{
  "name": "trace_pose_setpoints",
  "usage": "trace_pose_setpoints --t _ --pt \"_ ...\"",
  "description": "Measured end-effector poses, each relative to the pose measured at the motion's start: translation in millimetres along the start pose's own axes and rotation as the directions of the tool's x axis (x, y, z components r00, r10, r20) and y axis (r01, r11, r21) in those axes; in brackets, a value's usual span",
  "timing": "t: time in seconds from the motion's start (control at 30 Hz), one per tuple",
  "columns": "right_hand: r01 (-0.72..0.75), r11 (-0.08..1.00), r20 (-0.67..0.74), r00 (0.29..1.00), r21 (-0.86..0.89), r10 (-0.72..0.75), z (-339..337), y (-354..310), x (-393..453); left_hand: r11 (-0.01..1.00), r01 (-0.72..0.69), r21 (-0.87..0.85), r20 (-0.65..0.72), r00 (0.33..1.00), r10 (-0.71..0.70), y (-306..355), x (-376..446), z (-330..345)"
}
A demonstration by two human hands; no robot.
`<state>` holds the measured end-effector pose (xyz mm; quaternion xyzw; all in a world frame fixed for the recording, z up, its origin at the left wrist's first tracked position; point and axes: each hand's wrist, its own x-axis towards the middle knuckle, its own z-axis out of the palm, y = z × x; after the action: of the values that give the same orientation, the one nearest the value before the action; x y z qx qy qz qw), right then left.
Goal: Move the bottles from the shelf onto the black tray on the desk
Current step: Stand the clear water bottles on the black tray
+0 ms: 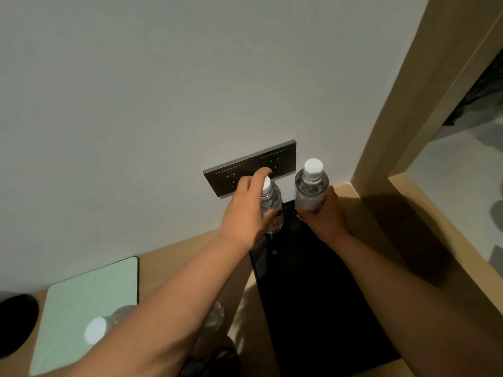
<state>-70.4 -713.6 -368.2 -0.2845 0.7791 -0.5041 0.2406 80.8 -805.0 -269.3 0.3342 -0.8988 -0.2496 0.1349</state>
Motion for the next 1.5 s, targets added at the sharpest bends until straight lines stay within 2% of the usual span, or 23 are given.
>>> trace_pose_setpoints --t 0.37,0.77,0.9,1.0,1.1,1.27,1.4,1.5 --pt "0.002 0.999 -0.07 0.998 -0.035 -0.004 8 3 -7 0.999 0.047 0.006 -0.01 0.999 -0.047 2 -1 5" --pt "0.008 0.998 -0.072 0.997 -0.062 -0.013 10 -6 -2 0.993 0.105 0.057 -0.029 0.994 -0.103 8 -4 4" --pt "-0.035 0.993 -0.052 0.998 -0.11 0.029 9 -10 -12 0.992 0.129 -0.014 -0.042 0.991 -0.129 11 -16 4" --pt "-0.142 0.984 -0.047 0.989 -0.106 0.138 4 -16 -30 0.974 0.177 -0.139 -0.098 0.977 -0.191 18 -35 -1" --pt "-0.193 0.976 -0.096 0.978 -0.105 0.183 2 -23 -58 0.937 0.219 -0.273 -0.158 0.95 -0.269 24 -67 -12" --pt "-0.172 0.979 -0.12 0.98 -0.106 0.159 9 -40 -118 0.871 0.267 -0.412 -0.272 0.876 -0.397 17 -137 -45" --pt "-0.041 0.991 0.019 0.999 -0.123 0.044 24 -66 -163 0.841 0.256 -0.477 -0.386 0.799 -0.461 0 -186 -79" --pt "0.101 0.985 0.143 0.986 -0.139 -0.081 38 -92 -190 0.84 0.206 -0.502 -0.51 0.714 -0.48 -18 -211 -105"
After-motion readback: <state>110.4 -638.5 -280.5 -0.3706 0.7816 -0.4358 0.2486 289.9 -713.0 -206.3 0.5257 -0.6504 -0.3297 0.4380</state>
